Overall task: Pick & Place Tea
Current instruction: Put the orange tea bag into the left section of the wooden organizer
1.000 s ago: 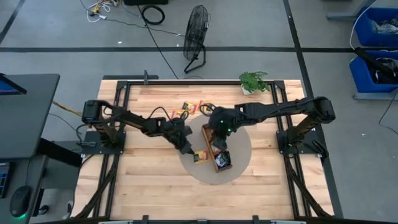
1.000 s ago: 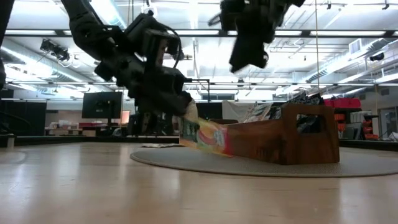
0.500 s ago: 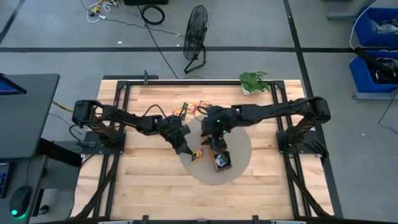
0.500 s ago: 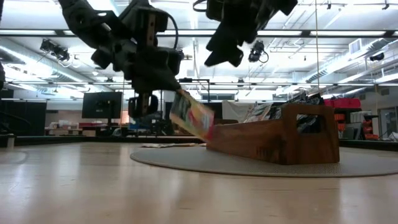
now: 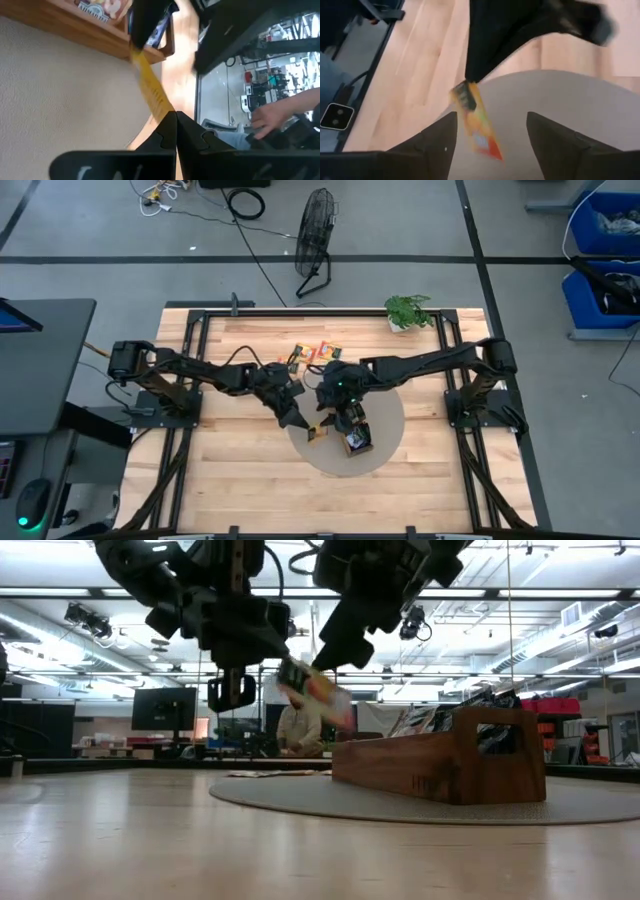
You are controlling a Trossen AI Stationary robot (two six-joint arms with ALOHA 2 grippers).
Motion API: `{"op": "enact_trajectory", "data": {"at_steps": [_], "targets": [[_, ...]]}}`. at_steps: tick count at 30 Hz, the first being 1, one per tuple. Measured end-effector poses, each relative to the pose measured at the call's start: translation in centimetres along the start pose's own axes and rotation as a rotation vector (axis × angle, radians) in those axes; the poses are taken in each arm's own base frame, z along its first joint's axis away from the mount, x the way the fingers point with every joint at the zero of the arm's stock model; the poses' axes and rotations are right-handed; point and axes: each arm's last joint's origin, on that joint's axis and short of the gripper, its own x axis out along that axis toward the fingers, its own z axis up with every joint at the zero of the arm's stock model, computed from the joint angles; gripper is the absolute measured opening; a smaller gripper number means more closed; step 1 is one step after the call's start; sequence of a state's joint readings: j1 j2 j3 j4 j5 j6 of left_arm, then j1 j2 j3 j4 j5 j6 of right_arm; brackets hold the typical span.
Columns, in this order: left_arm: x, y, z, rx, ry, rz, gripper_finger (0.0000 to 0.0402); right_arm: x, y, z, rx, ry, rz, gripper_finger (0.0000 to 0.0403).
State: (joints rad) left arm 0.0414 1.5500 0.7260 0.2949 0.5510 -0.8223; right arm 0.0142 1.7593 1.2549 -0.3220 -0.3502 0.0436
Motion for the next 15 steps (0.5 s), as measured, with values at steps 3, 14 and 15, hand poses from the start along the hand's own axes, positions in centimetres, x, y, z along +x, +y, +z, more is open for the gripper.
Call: {"op": "enact_trajectory", "data": {"at_steps": [3,14,15], "targets": [[-0.2,-0.8,0.5,0.019,-0.014,-0.019,0.0000,1.0,0.1,-0.3,-0.002,0.014,0.037,0.0241],[-0.4,-1.2,0.8,0.027,-0.017,-0.011,0.0000,1.6,0.8,-0.4,-0.040,0.016,0.082,0.0165],[-0.4,-1.2,0.8,0.027,-0.017,-0.012,0.0000,1.6,0.8,-0.4,-0.038,0.020,0.081,0.0142]]}}
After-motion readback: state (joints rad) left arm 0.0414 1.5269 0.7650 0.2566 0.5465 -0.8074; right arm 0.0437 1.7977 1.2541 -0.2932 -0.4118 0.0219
